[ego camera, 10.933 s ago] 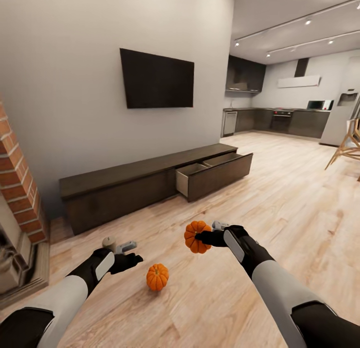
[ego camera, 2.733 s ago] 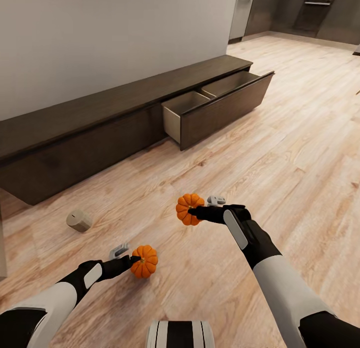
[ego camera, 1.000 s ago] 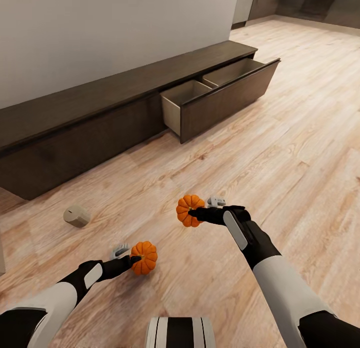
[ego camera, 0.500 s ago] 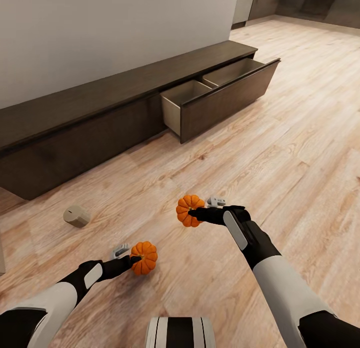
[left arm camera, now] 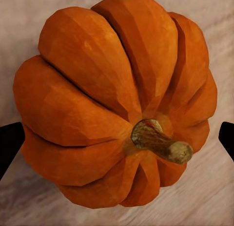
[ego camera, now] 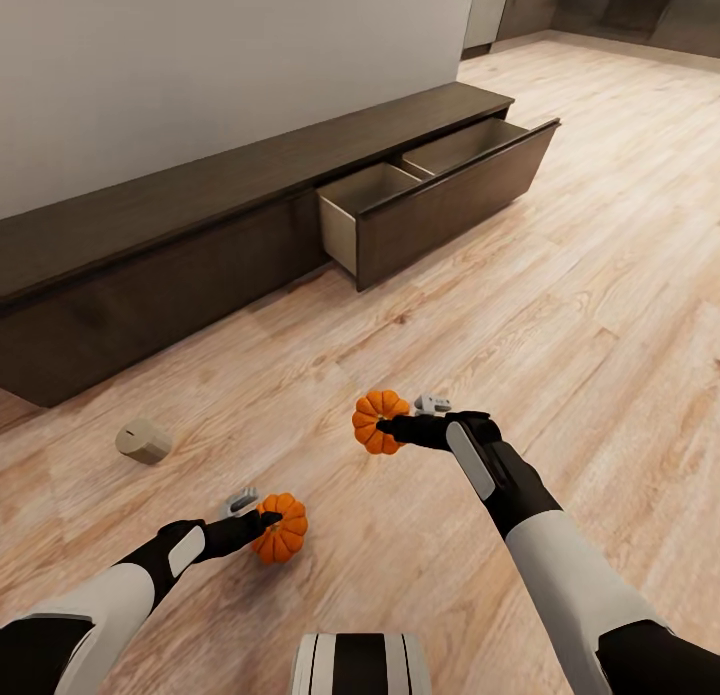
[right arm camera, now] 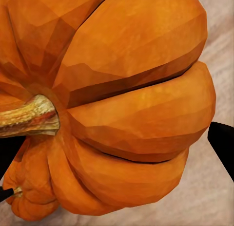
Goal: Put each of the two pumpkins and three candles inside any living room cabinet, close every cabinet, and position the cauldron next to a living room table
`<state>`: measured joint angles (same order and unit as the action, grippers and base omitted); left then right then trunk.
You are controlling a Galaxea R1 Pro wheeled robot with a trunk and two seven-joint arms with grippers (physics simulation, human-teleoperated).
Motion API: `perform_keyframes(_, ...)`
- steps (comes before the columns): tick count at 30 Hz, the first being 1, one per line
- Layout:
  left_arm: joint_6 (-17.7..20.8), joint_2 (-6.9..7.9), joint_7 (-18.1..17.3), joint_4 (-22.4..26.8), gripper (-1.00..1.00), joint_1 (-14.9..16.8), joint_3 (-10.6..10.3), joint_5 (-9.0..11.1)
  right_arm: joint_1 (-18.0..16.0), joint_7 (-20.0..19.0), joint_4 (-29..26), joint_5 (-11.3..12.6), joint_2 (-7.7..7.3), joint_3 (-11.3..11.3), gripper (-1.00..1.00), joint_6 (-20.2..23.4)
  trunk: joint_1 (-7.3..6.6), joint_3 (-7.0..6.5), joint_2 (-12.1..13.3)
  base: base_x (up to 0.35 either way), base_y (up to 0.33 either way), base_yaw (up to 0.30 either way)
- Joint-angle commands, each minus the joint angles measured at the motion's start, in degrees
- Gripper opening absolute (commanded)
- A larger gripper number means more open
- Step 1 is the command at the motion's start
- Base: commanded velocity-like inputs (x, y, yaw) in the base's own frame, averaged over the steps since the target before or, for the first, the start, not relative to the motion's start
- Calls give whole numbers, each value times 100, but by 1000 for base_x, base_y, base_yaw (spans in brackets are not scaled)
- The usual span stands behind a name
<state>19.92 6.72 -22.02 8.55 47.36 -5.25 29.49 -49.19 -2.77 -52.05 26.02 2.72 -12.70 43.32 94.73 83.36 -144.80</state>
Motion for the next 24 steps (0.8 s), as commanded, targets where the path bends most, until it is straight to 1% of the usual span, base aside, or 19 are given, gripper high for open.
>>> perform_keyframes(1,30,4,-4,6,100,1,-47,58,-2,-31,2,-27,1,4,-100,22,-1,3,-1,5,-4,0)
perform_keyframes(6,23,4,-4,6,100,1,-47,61,-2,-31,16,-28,1,4,-100,13,-1,3,-1,1,-1,0)
perform_keyframes(10,-190,4,-4,6,100,1,-47,64,-2,-31,19,-27,1,4,-100,10,-1,3,-1,0,0,0)
perform_keyframes(20,-232,4,-4,6,100,1,-47,65,-2,-31,26,-27,1,4,-100,10,-1,3,-1,0,0,0)
perform_keyframes(24,-231,4,-4,6,100,1,-47,65,-2,-31,28,-29,1,4,-100,10,9,92,-7,0,0,0)
